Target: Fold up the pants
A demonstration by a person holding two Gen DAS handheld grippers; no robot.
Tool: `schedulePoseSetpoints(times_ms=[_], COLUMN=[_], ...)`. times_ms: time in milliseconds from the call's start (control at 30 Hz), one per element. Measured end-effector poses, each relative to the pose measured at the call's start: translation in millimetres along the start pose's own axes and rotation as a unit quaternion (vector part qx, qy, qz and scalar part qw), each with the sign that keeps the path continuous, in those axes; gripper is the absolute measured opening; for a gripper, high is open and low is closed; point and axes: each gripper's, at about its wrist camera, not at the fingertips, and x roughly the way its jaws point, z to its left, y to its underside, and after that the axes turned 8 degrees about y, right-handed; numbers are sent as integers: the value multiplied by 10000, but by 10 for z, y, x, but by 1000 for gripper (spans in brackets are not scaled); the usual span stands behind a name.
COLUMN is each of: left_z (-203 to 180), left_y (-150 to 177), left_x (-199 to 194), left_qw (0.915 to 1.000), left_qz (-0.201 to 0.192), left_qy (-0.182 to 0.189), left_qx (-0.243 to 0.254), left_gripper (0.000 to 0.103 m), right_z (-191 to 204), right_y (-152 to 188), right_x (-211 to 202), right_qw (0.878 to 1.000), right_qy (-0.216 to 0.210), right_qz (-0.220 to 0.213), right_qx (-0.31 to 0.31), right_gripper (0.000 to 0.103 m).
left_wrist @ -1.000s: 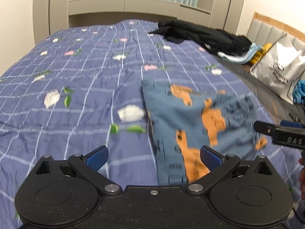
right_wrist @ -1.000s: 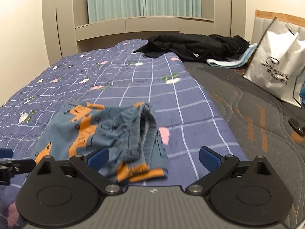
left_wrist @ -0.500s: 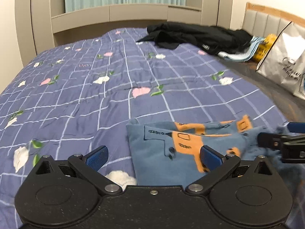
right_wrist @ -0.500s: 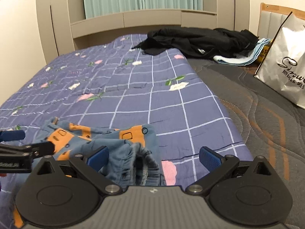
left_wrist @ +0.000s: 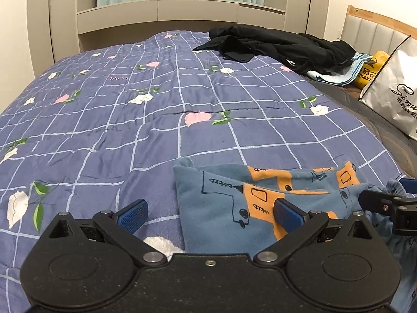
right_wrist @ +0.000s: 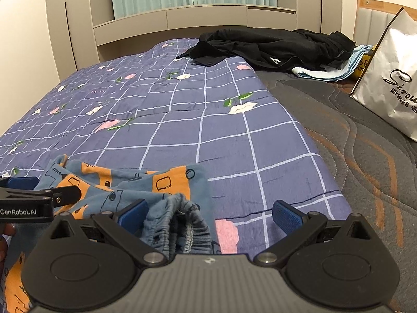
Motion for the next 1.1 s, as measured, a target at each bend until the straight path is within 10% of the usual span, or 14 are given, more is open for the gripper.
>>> schedulePoseSetpoints(times_ms=[900,1100], left_z=[-227,-165], left_y=[591,463], left_x=[-583,-696], left_qw=[9996,9982], left_qz=[103,-29], left_qy=[132,292], left_qx=[-246,-516], left_gripper=[102,102], right_z=[-204,-313], right_y=[416,434], right_x=[-430,-683], right_qw=[9994,9960], right_qy=[-85,-548], right_qz=[23,-584], right_qx=[347,393], right_gripper=[103,103])
